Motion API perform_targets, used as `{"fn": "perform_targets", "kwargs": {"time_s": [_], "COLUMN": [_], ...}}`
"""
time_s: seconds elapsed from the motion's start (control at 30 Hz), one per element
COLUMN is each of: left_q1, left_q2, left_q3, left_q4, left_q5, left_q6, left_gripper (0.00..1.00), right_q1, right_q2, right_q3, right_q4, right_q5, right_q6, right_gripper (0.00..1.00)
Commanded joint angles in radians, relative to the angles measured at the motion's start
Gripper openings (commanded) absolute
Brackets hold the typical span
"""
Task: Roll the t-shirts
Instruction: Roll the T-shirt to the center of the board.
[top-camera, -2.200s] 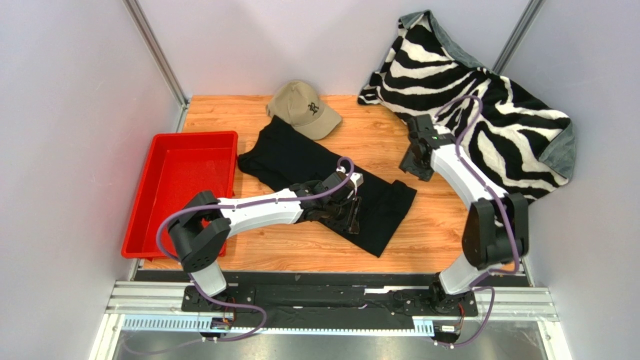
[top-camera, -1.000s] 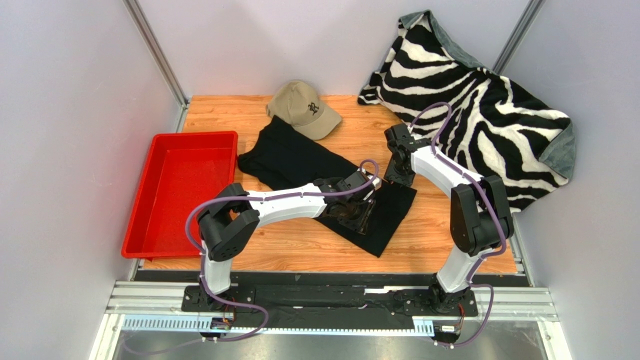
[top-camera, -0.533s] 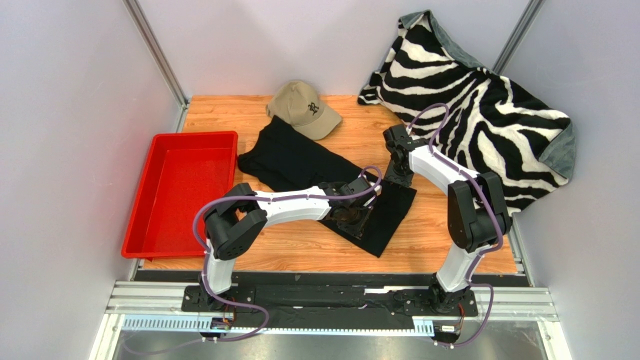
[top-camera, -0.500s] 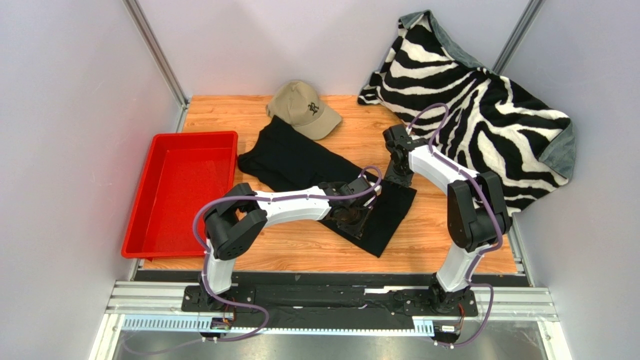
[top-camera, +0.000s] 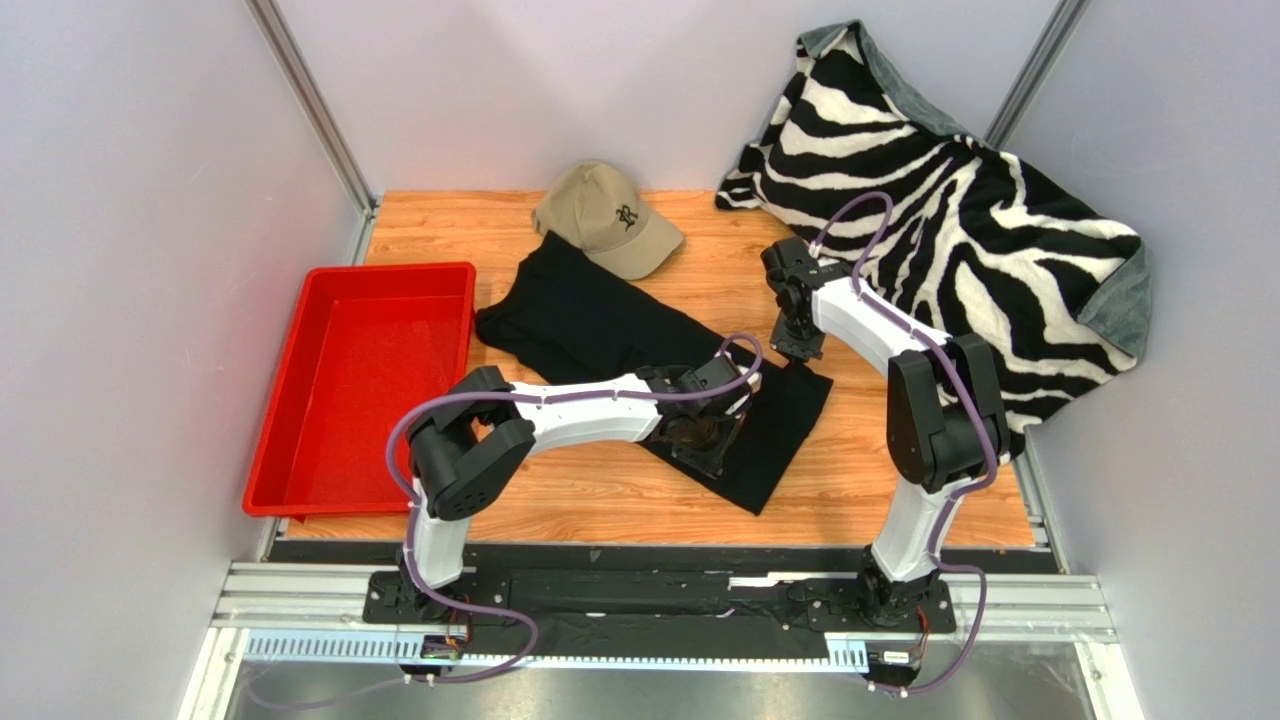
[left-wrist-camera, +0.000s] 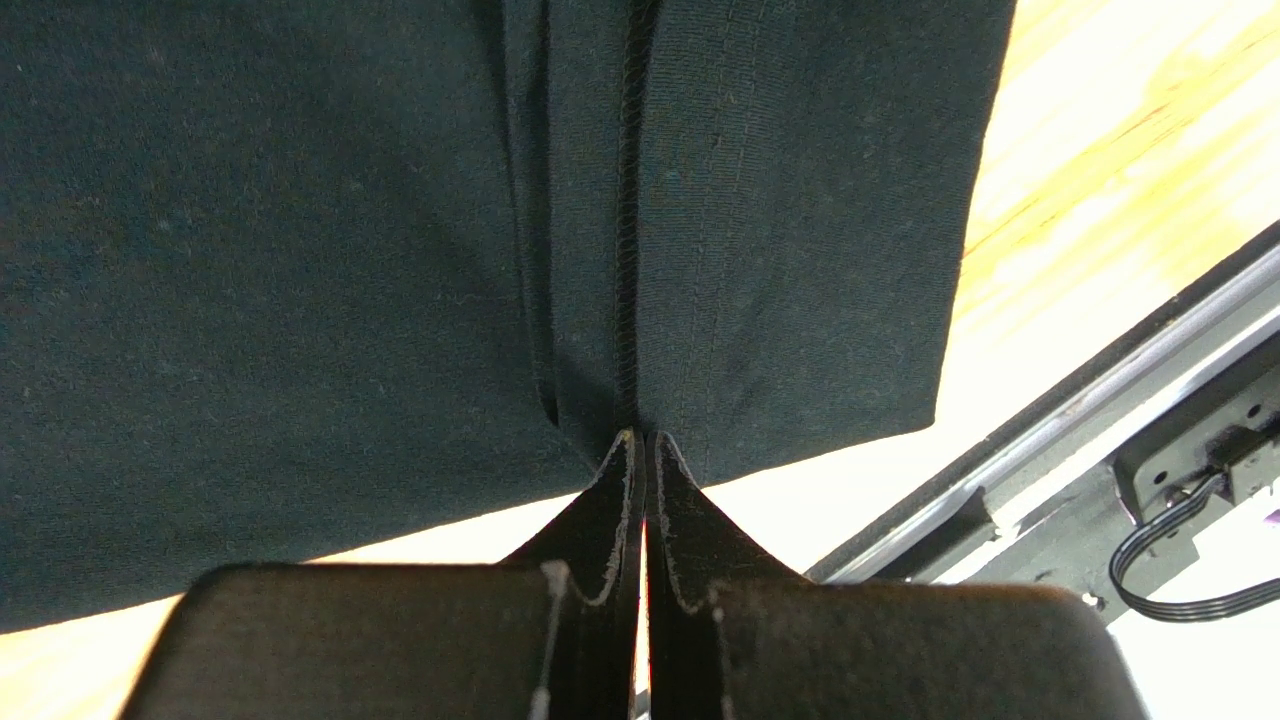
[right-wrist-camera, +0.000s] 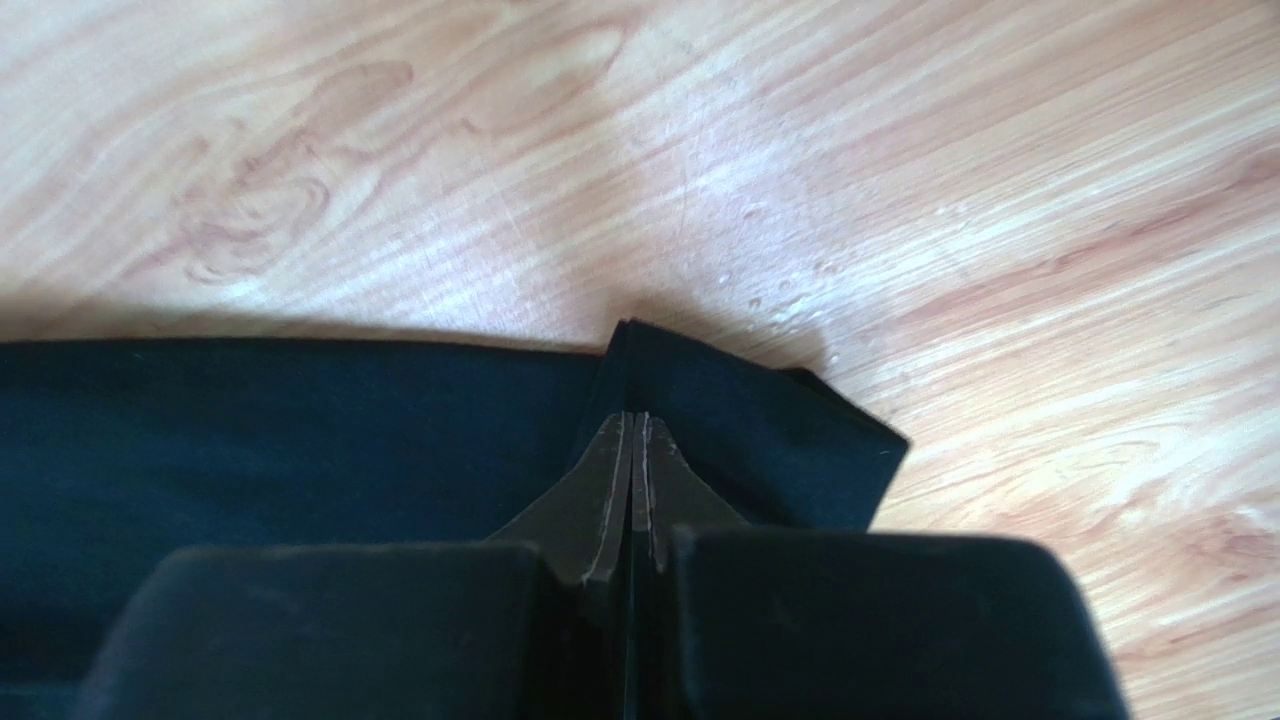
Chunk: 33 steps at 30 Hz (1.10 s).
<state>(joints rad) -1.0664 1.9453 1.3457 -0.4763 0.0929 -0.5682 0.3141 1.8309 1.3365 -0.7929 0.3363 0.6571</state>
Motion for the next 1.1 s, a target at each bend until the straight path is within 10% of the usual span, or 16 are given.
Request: {"fn": "perform_targets", "kwargs": {"time_s": [0.0, 0.8, 0.9, 0.97, 1.07], "left_q1": [-0.003, 0.011, 0.011, 0.011, 0.008], "left_q2": [-0.035, -0.121, -0.132, -0.143, -0.166], "left_q3": [-0.028, -0.079, -0.074, -0.053, -0.022], "left_q4": [0.018, 0.001, 0.005, -0.004, -0.015], "left_q5": [0.001, -0.030, -0.013, -0.002, 0.019], "left_q6": [-0.012, -0.027, -0.019, -0.007, 0.007], "left_gripper": [0.00, 0.00, 0.00, 0.00, 0.17], "right_q1": [0.003, -0.006, -0.007, -0.015, -0.047], "right_q2": [-0.010, 0.090, 0.067, 0.012, -0.073], "right_q3": [0.075, 0.173, 0.171, 0.144, 0.106], "right_q4": [-0.037, -0.005, -0.014, -0.009, -0.005], "right_q5": [0.082, 0.086, 0.082, 0.081, 0.043], "right_q6": [-0.013, -0.065, -0.070, -0.070, -0.070], "right_gripper": [0.00, 0.00, 0.11, 0.35, 0.53]}}
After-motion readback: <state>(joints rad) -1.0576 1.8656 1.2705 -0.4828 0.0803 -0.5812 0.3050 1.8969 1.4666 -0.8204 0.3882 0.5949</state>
